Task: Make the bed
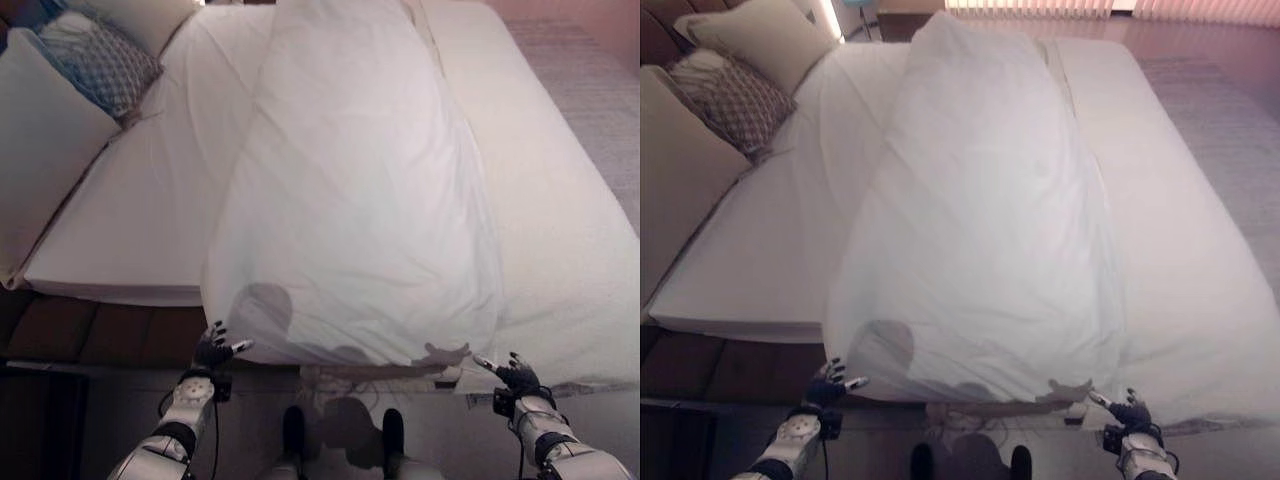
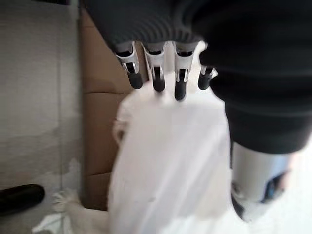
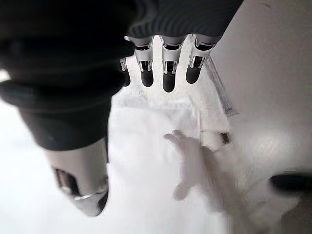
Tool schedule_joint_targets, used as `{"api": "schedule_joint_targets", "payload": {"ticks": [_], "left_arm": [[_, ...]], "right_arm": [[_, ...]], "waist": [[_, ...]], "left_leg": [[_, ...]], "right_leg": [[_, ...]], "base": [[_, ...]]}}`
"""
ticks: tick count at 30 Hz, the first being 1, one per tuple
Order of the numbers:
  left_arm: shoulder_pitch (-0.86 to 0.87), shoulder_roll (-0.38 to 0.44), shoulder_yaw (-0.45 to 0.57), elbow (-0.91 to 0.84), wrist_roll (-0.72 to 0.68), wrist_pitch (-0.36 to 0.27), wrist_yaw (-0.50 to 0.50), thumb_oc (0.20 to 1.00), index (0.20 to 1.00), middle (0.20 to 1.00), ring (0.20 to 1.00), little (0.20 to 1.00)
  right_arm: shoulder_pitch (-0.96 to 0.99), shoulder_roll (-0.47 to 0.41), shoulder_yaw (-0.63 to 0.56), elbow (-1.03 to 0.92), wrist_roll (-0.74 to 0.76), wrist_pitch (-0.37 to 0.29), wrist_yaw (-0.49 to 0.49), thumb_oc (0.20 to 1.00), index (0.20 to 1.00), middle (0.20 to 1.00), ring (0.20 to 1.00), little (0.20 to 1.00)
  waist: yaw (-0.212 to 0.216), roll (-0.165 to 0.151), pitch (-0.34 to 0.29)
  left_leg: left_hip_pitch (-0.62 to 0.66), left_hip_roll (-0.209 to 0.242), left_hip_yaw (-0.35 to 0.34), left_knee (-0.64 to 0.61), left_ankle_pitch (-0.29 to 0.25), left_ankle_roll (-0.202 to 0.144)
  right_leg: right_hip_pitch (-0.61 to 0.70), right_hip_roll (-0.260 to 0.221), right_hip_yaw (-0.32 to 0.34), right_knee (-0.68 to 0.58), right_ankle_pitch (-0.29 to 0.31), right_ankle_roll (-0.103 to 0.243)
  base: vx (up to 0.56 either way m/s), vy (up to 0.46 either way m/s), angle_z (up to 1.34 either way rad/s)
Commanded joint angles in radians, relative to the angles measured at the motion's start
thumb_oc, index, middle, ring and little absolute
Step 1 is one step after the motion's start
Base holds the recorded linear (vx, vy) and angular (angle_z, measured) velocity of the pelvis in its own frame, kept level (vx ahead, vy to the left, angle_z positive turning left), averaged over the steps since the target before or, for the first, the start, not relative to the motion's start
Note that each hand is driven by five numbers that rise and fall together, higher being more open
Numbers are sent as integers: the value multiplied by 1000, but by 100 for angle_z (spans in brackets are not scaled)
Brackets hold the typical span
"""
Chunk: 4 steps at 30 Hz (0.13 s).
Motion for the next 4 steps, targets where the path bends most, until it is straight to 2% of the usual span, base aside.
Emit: {"api": "schedule_joint_targets", "payload": {"ticks": [1, 4], "left_arm": [[-16, -21, -12, 85, 101, 6, -33, 1000, 1000, 1000, 1000, 1000], [34, -52, -4, 106, 124, 18, -51, 1000, 1000, 1000, 1000, 1000]], "right_arm": [[30, 21, 14, 27, 2, -19, 30, 1000, 1000, 1000, 1000, 1000], [82, 47, 56, 57, -102, 6, 44, 1000, 1000, 1000, 1000, 1000]], "waist": [[26, -32, -34], [30, -33, -69]], "left_leg": [[-1, -21, -20, 60, -30, 4], [39, -18, -20, 61, -48, 11]], "right_leg": [[-37, -30, 32, 68, 27, 49], [5, -30, 31, 67, 13, 49]], "base": [[119, 3, 3], [107, 0, 0]]}}
